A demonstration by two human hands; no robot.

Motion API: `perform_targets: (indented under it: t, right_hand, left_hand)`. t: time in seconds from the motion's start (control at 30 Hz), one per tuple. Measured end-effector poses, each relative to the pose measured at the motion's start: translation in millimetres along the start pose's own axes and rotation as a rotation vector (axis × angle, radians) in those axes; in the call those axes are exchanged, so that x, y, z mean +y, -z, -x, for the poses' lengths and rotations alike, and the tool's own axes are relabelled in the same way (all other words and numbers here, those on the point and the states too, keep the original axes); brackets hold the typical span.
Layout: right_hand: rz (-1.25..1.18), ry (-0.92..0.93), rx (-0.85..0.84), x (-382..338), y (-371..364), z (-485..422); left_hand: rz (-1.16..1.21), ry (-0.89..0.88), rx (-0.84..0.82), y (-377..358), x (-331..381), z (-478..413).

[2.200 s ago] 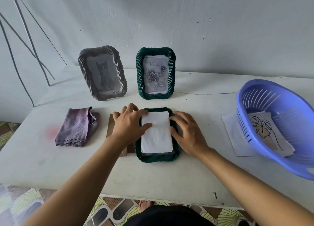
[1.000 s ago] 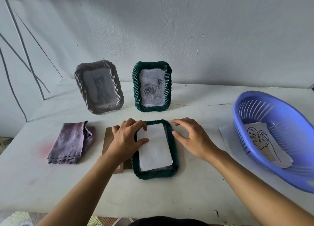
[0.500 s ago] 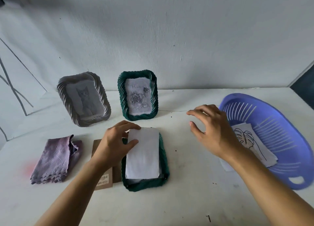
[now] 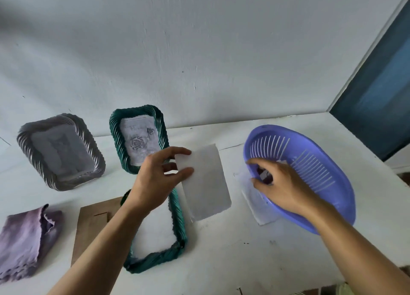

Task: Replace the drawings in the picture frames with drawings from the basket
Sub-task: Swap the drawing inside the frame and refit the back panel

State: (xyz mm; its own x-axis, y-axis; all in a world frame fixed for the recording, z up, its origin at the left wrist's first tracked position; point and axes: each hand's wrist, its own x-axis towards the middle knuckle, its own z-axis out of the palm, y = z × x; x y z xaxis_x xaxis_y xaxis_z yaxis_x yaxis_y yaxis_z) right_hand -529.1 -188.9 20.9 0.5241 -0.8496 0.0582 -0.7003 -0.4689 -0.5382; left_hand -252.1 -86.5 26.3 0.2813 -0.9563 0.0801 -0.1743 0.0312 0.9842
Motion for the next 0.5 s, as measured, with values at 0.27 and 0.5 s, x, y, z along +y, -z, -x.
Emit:
perform_targets:
  t: [0.27,0.5]
  right_hand:
    - [-0.152,0.011,0.091,10.9,13.2,1.4]
    - [-0.229,0.011,0.164,19.5,36.3,-5.2]
  left_hand:
    - [0.09,0.185,-0.022,-61.0,-24.9,-18.6]
    - [0.207,0.267,-0.023,-107.0,-35.0,-36.3]
